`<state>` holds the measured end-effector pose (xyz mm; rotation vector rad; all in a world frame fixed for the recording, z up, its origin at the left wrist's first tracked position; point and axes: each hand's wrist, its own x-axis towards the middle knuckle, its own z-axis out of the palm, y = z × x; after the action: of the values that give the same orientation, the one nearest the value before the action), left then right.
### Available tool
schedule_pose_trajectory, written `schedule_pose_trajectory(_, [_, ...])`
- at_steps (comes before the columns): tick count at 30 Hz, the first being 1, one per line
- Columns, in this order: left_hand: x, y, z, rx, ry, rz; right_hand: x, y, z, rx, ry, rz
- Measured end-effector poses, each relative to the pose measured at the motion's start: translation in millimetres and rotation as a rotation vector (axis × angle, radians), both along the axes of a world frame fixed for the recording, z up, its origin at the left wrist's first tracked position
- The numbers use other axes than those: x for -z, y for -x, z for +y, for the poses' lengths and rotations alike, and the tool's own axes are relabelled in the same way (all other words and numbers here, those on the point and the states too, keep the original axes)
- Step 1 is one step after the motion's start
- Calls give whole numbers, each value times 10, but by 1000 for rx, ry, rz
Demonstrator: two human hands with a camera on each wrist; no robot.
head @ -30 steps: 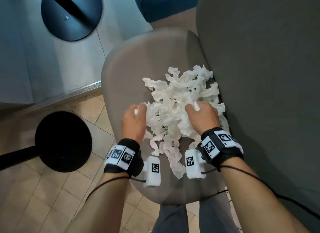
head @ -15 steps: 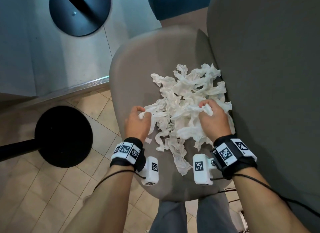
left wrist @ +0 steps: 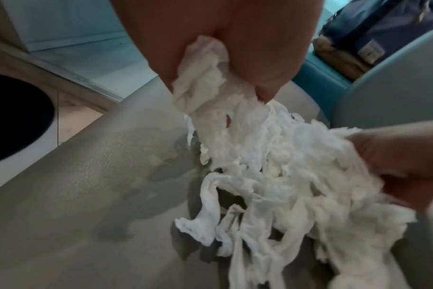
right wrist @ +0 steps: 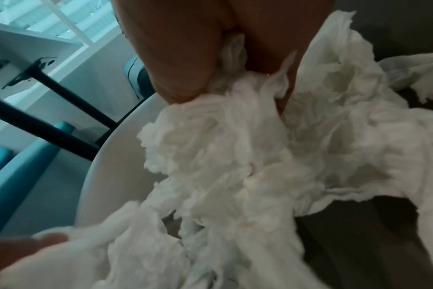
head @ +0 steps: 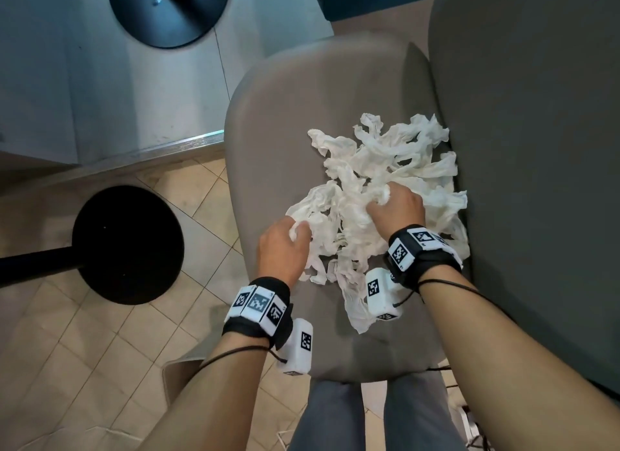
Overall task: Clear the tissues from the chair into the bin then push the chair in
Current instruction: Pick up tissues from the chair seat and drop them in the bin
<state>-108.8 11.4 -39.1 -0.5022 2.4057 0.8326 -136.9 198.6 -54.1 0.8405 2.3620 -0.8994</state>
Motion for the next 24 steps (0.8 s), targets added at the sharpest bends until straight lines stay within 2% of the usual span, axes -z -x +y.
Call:
schedule_pose_trajectory(3, [-138,-53,6,-107,-74,98,-61,-14,42,97,54,63])
schedule_pose_trajectory(7, [-271,-110,52,-312,-227,71,-169,-102,148,222,80,212])
schedule_pose_trajectory(10, [-286,-138,100,-363,-248,62,-248,-210,233,326,159,261])
schedule_pose_trajectory(14, [-350,-145,176,-377,-286,54,-398,-278,304,499,354,265])
schedule_pose_trajectory(17, [-413,-140,219,-330,-309,-5,-479,-306,347,555,435,229])
schedule_pose_trajectory(24, [-424,-206,234,-242,-390,-143,-541,-408,510,492,451,205])
